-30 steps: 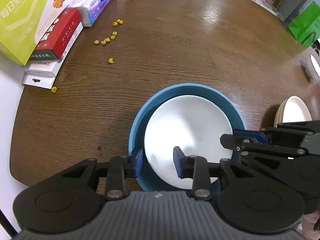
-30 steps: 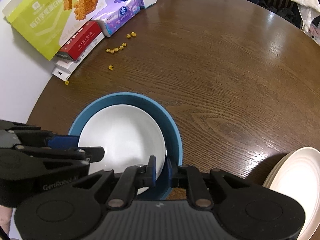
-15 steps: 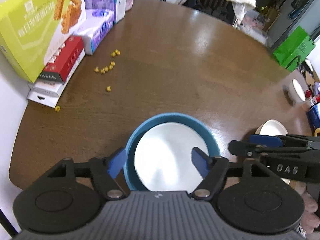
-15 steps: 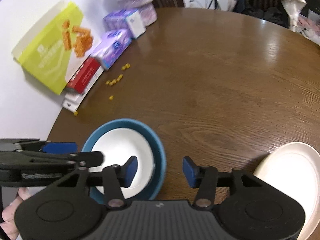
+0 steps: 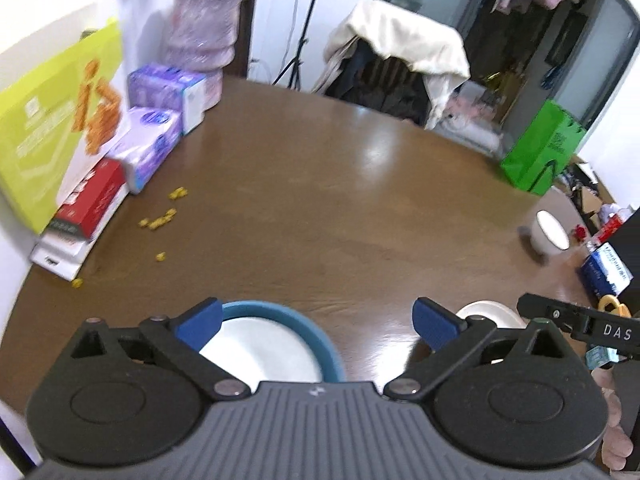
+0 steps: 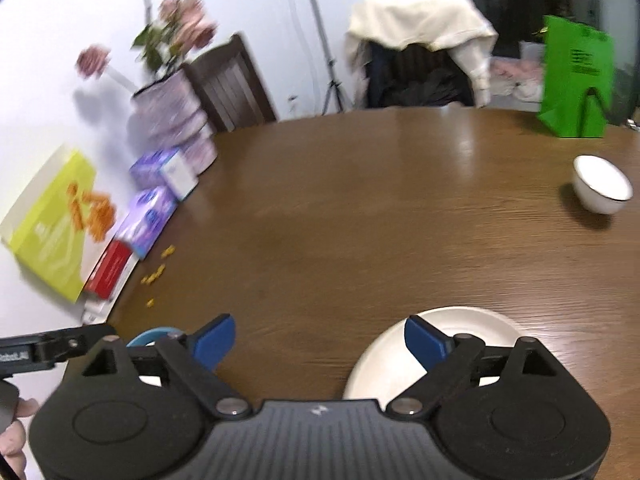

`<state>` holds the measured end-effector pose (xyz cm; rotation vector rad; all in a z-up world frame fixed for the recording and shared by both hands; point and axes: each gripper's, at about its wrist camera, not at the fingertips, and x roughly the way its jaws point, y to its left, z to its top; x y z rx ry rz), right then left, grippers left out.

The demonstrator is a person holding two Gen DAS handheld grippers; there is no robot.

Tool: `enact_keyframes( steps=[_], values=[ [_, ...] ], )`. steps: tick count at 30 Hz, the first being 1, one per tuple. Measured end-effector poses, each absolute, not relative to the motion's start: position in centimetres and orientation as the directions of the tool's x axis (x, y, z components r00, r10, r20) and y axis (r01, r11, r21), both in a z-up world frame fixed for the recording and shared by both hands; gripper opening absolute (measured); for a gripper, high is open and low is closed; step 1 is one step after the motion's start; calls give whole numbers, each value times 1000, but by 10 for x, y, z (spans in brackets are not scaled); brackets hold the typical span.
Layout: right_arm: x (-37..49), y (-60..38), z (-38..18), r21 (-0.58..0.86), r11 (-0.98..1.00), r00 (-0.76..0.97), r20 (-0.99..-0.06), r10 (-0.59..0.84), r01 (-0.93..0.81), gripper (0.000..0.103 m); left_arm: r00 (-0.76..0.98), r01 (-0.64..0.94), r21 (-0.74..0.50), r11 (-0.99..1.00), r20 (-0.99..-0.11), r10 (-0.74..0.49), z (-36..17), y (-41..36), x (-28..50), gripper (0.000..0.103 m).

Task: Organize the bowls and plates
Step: 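Withdraw both tools and move toward the small black-rimmed white bowl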

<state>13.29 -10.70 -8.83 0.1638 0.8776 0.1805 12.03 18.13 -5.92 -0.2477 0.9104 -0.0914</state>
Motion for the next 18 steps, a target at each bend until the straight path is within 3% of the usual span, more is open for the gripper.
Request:
enact_keyframes(
  steps=[9,18],
  values=[
    [109,-200,-90,225,974,668,-730,144,36,95,621,18,-245,969,-757,-203,-56,110,118,103],
    [98,-274,-88,197,979,676,-727,118,41,101,632,0,-262,965,-748,-203,-57,47,111,103]
  ],
)
